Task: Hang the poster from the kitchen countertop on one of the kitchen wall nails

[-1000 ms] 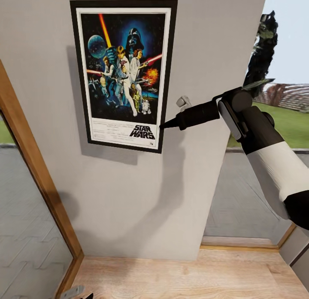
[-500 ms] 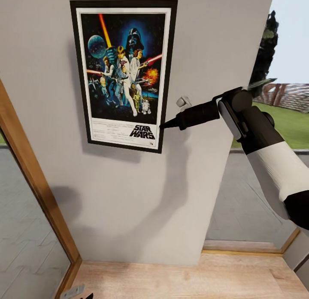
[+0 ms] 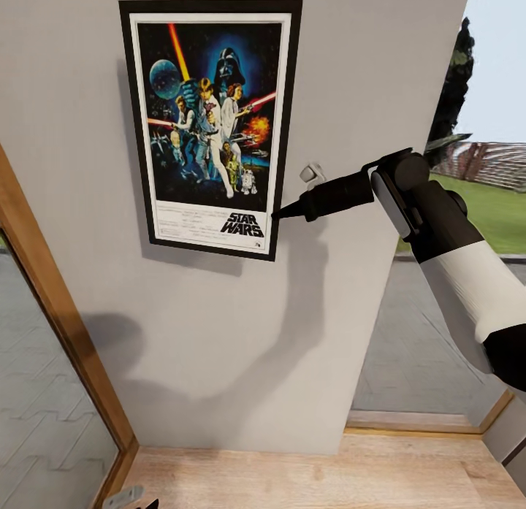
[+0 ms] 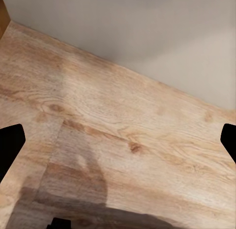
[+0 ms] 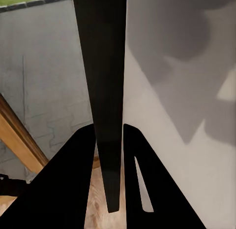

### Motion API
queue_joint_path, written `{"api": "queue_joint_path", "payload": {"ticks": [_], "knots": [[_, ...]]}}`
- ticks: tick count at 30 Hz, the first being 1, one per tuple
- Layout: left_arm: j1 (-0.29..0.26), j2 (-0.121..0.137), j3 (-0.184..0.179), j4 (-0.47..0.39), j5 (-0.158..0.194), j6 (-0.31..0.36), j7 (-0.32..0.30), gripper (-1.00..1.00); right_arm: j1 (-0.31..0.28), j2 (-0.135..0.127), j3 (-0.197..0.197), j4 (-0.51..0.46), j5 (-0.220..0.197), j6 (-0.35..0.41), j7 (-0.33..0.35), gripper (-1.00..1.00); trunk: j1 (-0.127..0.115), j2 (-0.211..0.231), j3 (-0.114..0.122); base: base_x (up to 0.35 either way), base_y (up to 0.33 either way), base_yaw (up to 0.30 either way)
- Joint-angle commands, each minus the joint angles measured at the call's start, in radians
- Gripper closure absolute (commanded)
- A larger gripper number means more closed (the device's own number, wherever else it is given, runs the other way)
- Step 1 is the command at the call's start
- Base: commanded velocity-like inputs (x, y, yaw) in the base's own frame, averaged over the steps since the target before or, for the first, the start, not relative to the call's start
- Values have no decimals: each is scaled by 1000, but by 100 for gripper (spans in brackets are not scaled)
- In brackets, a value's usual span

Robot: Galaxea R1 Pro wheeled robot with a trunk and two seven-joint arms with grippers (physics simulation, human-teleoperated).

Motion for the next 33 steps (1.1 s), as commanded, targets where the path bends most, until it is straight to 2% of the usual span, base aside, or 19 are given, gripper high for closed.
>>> {"api": "queue_joint_path", "payload": {"ticks": [1, 33], "knots": [[-1, 0, 8, 2, 0, -1, -7, -100, -2, -1, 2, 0, -5, 6, 0, 100, 1, -2, -2, 1, 0, 0], [-1, 0, 8, 1, 0, -1, -7, -100, -2, -1, 1, 0, -5, 6, -1, 100, 1, -2, -2, 0, 0, 0]]}}
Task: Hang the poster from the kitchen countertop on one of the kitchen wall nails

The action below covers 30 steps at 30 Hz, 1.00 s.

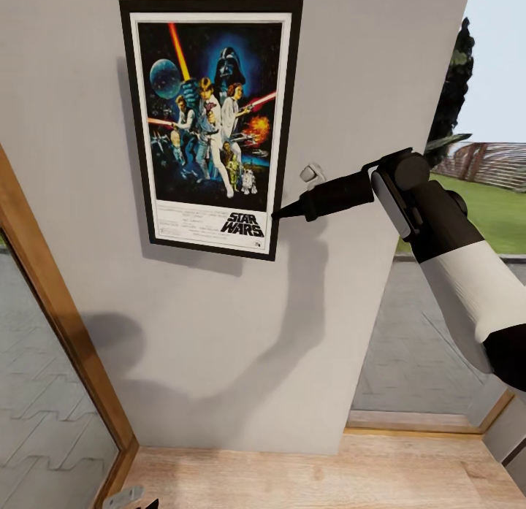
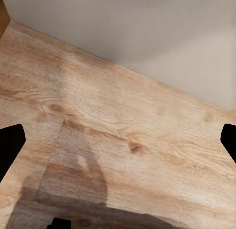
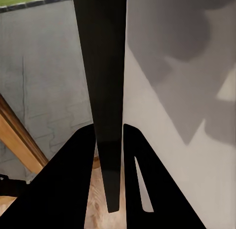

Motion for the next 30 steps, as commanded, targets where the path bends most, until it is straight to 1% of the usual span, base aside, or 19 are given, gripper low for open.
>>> {"api": "queue_joint_path", "payload": {"ticks": [1, 5, 9, 12, 30], "knots": [[-1, 0, 8, 1, 0, -1, -7, -100, -2, -1, 2, 0, -5, 6, 0, 100, 1, -2, -2, 0, 0, 0], [-1, 0, 8, 2, 1, -1, -7, -100, -2, -1, 2, 1, -5, 6, -1, 100, 1, -2, -2, 0, 0, 0], [-1, 0, 8, 1, 0, -1, -7, -100, -40, 2, 2, 40, -5, 6, -1, 100, 1, -2, -2, 0, 0, 0], [-1, 0, 8, 1, 1, -1, -7, -100, -44, 2, 2, 47, -5, 6, -1, 100, 1, -2, -2, 0, 0, 0], [-1, 0, 8, 1, 1, -1, -7, -100, -44, 2, 2, 48, -5, 6, -1, 100, 1, -2, -2, 0, 0, 0]]}}
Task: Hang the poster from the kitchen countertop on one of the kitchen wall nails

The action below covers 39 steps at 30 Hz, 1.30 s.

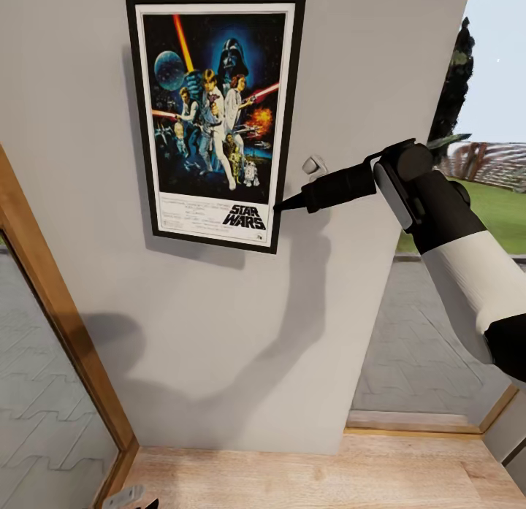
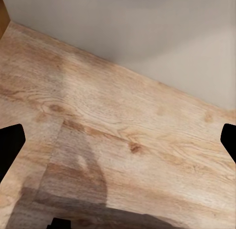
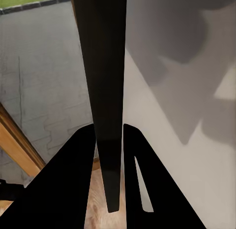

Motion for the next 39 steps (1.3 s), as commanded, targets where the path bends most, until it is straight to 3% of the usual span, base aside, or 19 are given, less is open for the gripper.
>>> {"api": "queue_joint_path", "payload": {"ticks": [1, 18, 39], "knots": [[-1, 0, 8, 1, 0, -1, -7, -100, -2, -1, 2, 0, -6, 6, 0, 100, 1, -2, -2, 0, 0, 0], [-1, 0, 8, 1, 0, -1, -7, -100, -2, -1, 3, 0, -6, 6, 0, 100, 1, -2, -2, 140, 0, 0], [-1, 0, 8, 1, 0, -1, -7, -100, -2, -1, 5, -1, -6, 6, 0, 100, 1, -2, -2, 10, 0, 0]]}}
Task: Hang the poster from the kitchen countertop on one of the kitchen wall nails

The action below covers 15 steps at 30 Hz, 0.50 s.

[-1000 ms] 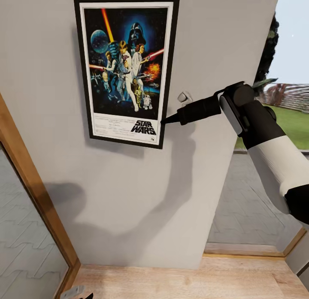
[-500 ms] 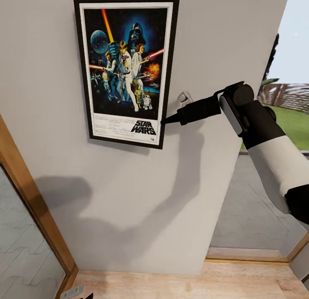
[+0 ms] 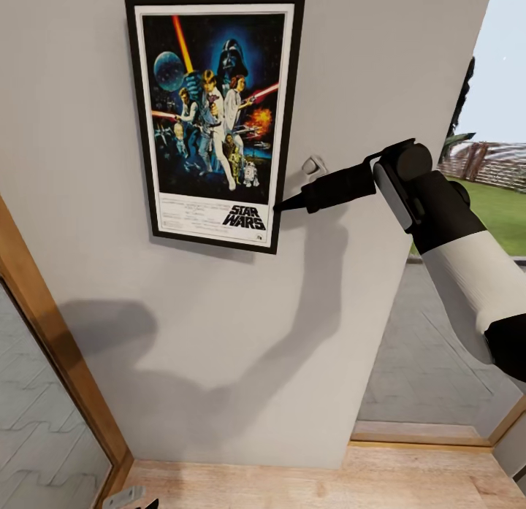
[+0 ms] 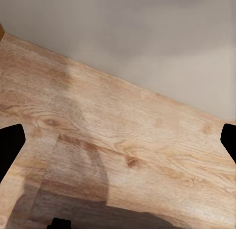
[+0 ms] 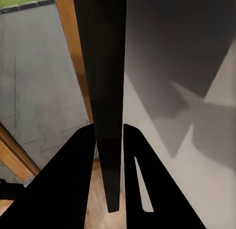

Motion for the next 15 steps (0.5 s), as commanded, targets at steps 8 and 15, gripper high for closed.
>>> {"api": "queue_joint_path", "payload": {"ticks": [8, 15], "knots": [[-1, 0, 8, 2, 0, -1, -7, -100, -1, -1, 5, -3, -7, 5, 0, 100, 1, -2, -2, 0, 0, 0], [-1, 0, 8, 2, 0, -1, -7, -100, 2, -2, 4, -6, -8, 4, 0, 100, 1, -2, -2, 0, 0, 0]]}}
